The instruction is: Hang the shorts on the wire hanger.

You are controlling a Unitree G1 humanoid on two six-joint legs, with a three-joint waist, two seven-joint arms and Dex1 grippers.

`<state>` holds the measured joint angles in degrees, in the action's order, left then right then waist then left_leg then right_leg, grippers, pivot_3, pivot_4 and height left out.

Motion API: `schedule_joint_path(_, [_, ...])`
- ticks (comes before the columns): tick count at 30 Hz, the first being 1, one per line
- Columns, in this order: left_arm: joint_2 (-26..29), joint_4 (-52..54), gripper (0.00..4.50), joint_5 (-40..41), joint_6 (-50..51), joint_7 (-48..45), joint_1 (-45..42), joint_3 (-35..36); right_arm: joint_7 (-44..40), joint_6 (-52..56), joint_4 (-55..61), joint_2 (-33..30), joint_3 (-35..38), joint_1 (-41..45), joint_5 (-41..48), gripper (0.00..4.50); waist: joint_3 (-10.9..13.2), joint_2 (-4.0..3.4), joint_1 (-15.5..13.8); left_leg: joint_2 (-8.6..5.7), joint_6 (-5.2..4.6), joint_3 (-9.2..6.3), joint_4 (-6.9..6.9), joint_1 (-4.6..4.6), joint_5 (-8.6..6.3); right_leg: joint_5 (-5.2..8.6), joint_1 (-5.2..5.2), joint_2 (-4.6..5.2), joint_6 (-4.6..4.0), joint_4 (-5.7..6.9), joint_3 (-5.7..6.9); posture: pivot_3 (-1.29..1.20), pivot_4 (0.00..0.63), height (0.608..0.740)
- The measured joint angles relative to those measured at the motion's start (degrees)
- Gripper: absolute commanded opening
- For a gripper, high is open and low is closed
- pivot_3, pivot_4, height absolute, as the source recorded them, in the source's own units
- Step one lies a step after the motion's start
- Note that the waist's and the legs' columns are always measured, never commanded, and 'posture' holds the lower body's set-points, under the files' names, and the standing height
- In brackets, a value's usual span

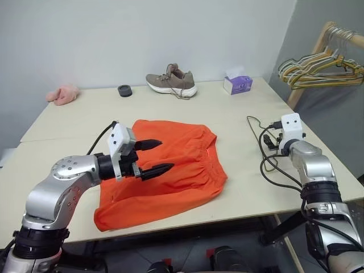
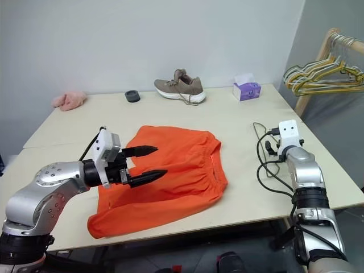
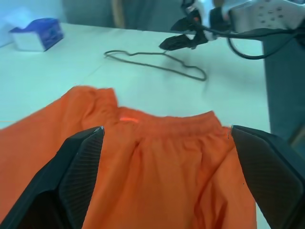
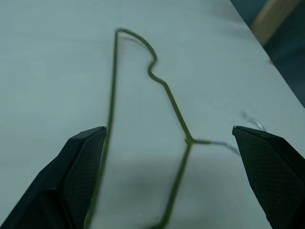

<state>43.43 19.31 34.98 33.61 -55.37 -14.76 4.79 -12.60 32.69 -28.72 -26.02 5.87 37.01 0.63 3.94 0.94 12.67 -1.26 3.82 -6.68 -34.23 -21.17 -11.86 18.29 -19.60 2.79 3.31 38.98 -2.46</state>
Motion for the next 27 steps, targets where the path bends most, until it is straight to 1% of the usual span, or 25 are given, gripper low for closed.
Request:
schedule_joint_path(3, [-0.3,-1.1,4.49,-0.4,-1.0,-1.0,-2.3,-1.1,-1.6,-2.8,-9.3,-0.3,-2.1,2.4,-1.4,4.50,0.0,0.00,1.0,0.00,-0.01,0.06,-0.01,0.04,0.00,0.02,0.04,0.00,0.09,0.00,-0.05,-0.22,0.000,0.740])
schedule_joint_path(6, [-0.5,-2.2,4.49,-1.3,-1.6,-1.6,-2.9,-2.2,-3.7,-6.0,-18.2,-0.3,-3.4,6.5,-1.8,4.50,0.0,-0.01,2.2,0.00,-0.01,0.12,-0.03,0.13,0.00,0.00,0.11,0.00,0.15,0.00,-0.12,-0.22,0.000,0.740])
schedule_joint_path(9, [-0.7,-2.3,4.49,-1.6,-1.7,-1.7,-2.9,-2.4,-5.5,-7.7,-24.7,-0.3,-3.9,10.1,-2.2,4.50,0.0,0.01,2.8,0.01,-0.02,0.08,-0.05,0.24,0.00,0.00,0.27,-0.01,0.16,-0.02,-0.08,-0.21,0.000,0.740])
schedule_joint_path(12, [-0.9,-2.5,4.50,-1.9,-1.8,-1.7,-2.9,-2.4,-7.4,-6.7,-30.7,-0.5,-3.3,13.8,-1.6,3.92,0.0,0.04,3.0,0.01,-0.02,0.02,-0.07,0.28,0.00,0.00,0.34,-0.02,0.17,-0.02,-0.04,-0.21,0.000,0.740])
schedule_joint_path(13, [-0.9,-2.6,4.50,-2.1,-1.9,-1.7,-2.9,-2.4,-8.0,-6.3,-32.6,-0.5,-2.6,14.8,-1.4,3.63,-0.1,0.07,3.0,0.01,-0.02,-0.03,-0.08,0.28,0.00,0.00,0.36,-0.03,0.17,-0.02,-0.01,-0.21,0.000,0.740])
schedule_joint_path(16, [-1.0,-3.0,4.50,-2.4,-2.6,-1.6,-2.9,-2.4,-9.0,-5.6,-36.3,-0.6,-2.1,16.6,-1.0,2.56,-0.2,0.21,2.9,0.01,-0.02,-0.12,-0.11,0.30,0.00,0.00,0.43,-0.04,0.17,-0.02,0.06,-0.21,0.000,0.740])
schedule_joint_path(19, [-1.2,-3.0,4.50,-2.5,-2.9,-1.5,-2.9,-2.4,-9.5,-5.4,-38.4,-0.7,-1.8,17.0,-1.0,1.54,-0.3,0.42,2.2,-0.01,-0.03,-0.23,-0.27,0.30,0.00,-0.01,0.54,-0.04,0.19,-0.04,0.14,-0.20,0.000,0.740])
schedule_joint_path(23, [-1.8,-3.0,4.50,-2.7,-3.0,-1.5,-2.8,-2.4,-7.1,-4.7,-39.9,-0.2,0.4,17.4,0.0,0.19,-0.4,0.59,1.3,-0.03,-0.06,-0.36,-0.53,0.30,-0.02,-0.05,0.72,-0.05,0.26,-0.04,0.24,-0.21,0.000,0.740])
schedule_joint_path(24, [-1.8,-3.0,4.50,-2.8,-3.0,-1.4,-2.8,-2.4,-6.2,-4.6,-40.2,-0.1,1.2,17.9,0.5,0.05,-0.4,0.59,1.2,-0.04,-0.07,-0.39,-0.59,0.32,-0.03,-0.05,0.79,-0.05,0.24,-0.04,0.26,-0.21,0.000,0.740])
schedule_joint_path(27, [-2.0,-3.2,4.50,-3.0,-3.0,-1.3,-2.8,-2.4,-4.8,-4.5,-40.3,0.3,2.2,18.0,1.0,0.05,-0.4,0.58,1.3,-0.04,-0.09,-0.40,-0.61,0.35,-0.03,-0.02,0.84,-0.04,0.19,-0.06,0.25,-0.21,0.000,0.740])
